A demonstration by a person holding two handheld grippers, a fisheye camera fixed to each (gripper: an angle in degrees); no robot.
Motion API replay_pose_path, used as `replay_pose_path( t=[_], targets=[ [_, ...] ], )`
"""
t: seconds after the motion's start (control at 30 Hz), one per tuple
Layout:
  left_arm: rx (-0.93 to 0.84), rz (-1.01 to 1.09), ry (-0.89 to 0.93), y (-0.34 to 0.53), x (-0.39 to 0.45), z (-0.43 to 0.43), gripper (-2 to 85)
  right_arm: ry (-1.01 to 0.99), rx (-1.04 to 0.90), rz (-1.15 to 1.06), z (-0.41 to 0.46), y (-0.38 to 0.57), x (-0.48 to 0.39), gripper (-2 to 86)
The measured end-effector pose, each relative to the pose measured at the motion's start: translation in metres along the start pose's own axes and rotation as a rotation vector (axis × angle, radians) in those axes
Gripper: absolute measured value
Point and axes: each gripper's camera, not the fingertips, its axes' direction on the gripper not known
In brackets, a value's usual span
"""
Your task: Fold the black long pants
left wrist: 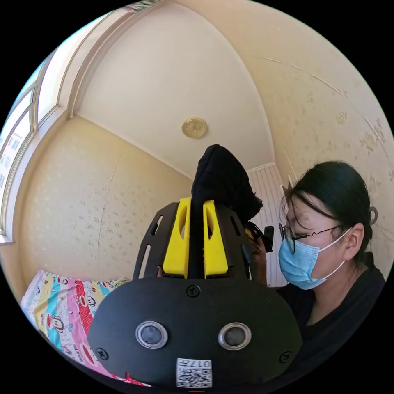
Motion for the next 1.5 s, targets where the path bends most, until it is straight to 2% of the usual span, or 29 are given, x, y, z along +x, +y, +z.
replay_pose_path(
  t=[0.17,0.27,0.33,0.37,0.43,0.5,0.57,0.63,0.73,0.8,0.83,0.93,1.03,1.1,1.17,1.2,1.27,1.37,1.4,1.43,1.5],
  targets=[
    [-0.124,-0.124,-0.185,0.043,-0.08,0.075,5.0,0.174,-0.113,0.054,0.054,0.04,0.071,3.7],
    [-0.267,-0.203,-0.253,0.035,-0.2,0.198,5.4,0.324,-0.2,0.138,0.161,0.038,0.18,4.5],
    [-0.458,-0.182,-0.364,0.049,-0.315,0.311,7.2,0.505,-0.275,0.191,0.274,0.061,0.292,6.5],
    [-0.547,-0.213,-0.413,0.065,-0.343,0.331,7.8,0.559,-0.347,0.21,0.299,0.077,0.318,6.8],
    [-0.809,-0.479,-0.572,0.152,-0.423,0.354,8.7,0.704,-0.759,0.443,0.35,0.177,0.402,7.4],
    [-0.848,-0.532,-0.493,0.228,-0.439,0.342,8.0,0.679,-0.825,0.459,0.339,0.26,0.413,7.1],
    [-0.926,-0.503,-0.373,0.315,-0.439,0.325,7.9,0.568,-0.878,0.396,0.314,0.35,0.405,6.8],
    [-1.144,-0.52,-0.348,0.455,-0.428,0.291,8.0,0.512,-1.039,0.374,0.263,0.487,0.386,6.5],
    [-1.28,-0.647,-0.259,0.603,-0.393,0.232,10.1,0.423,-1.181,0.516,0.182,0.637,0.352,6.7],
    [-1.268,-0.733,-0.193,0.656,-0.365,0.198,11.3,0.376,-1.178,0.605,0.135,0.691,0.324,7.0],
    [-1.208,-0.772,-0.203,0.673,-0.347,0.173,12.3,0.347,-1.142,0.662,0.108,0.712,0.306,7.3],
    [-1.026,-0.858,-0.319,0.687,-0.311,0.125,16.1,0.249,-1.006,0.73,0.065,0.732,0.261,8.6],
    [-1.106,-0.866,-0.502,0.704,-0.283,0.121,20.7,0.189,-0.846,0.717,0.042,0.724,0.216,10.5],
    [-1.081,-0.861,-0.531,0.715,-0.267,0.126,21.8,0.143,-0.792,0.693,0.038,0.724,0.189,10.9],
    [-1.141,-0.784,-0.579,0.731,-0.262,0.135,19.6,0.158,-0.829,0.643,0.041,0.733,0.163,10.5],
    [-1.221,-0.739,-0.619,0.746,-0.265,0.138,15.7,0.19,-0.894,0.596,0.044,0.741,0.147,9.8],
    [-1.256,-0.746,-0.558,0.748,-0.277,0.126,9.7,0.224,-0.945,0.54,0.042,0.742,0.126,8.7],
    [-0.957,-0.933,-0.256,0.705,-0.303,0.053,2.9,0.248,-0.941,0.492,0.028,0.725,0.103,7.7],
    [-0.806,-0.977,-0.143,0.687,-0.315,0.013,0.9,0.251,-0.94,0.481,0.024,0.716,0.096,7.6],
    [-0.656,-1.001,-0.107,0.67,-0.325,-0.032,0.0,0.253,-0.937,0.479,0.02,0.709,0.088,7.6],
    [-0.596,-1.049,-0.217,0.654,-0.34,-0.094,-0.3,0.258,-0.925,0.485,0.013,0.701,0.076,7.9]
  ],
)
